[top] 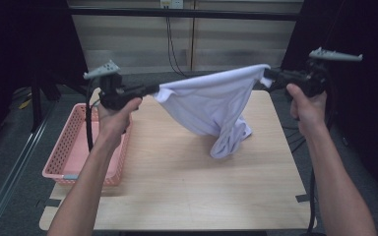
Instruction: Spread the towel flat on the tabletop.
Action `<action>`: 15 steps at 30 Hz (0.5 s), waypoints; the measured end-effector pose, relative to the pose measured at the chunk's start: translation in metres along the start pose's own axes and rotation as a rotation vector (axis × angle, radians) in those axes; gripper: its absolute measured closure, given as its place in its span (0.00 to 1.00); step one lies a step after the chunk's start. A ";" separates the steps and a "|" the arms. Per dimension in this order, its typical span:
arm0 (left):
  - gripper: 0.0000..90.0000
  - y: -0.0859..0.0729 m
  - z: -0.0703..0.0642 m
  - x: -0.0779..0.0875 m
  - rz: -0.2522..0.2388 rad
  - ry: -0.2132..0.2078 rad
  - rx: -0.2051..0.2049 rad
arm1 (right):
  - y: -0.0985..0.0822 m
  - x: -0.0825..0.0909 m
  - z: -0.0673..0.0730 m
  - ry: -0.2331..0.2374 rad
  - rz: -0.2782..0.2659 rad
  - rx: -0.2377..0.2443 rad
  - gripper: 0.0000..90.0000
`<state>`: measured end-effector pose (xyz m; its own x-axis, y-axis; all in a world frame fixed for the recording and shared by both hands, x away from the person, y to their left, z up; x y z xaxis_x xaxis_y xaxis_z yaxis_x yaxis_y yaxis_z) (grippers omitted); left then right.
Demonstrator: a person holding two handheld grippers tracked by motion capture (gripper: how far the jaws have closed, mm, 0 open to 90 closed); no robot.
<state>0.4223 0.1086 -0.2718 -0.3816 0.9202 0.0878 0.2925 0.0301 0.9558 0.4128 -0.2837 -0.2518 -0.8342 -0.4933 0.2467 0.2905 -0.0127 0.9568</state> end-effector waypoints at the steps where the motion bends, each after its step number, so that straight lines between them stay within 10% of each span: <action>1: 0.95 0.013 -0.002 0.001 -0.019 -0.002 -0.020 | 0.012 0.001 0.000 -0.001 -0.022 -0.003 0.98; 9: 0.96 0.073 -0.030 0.016 -0.101 0.000 -0.107 | 0.089 0.029 0.008 -0.027 -0.165 0.005 0.98; 15: 0.96 0.022 -0.032 0.021 -0.006 -0.026 -0.081 | 0.034 0.044 0.014 0.027 -0.090 0.024 0.98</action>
<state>0.3928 0.1159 -0.2396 -0.3594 0.9301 0.0760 0.2184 0.0047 0.9759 0.3797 -0.2936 -0.2069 -0.8434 -0.5142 0.1558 0.2036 -0.0375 0.9783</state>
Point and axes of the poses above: each handheld gripper's, and its own axes: x roughly backward along the jaws, y roughly out of its top, z roughly to its left, the point moved 6 cm from there along -x, roughly forward along the jaws, and after that the axes turned 9 degrees about -y, right-handed, at the moved point
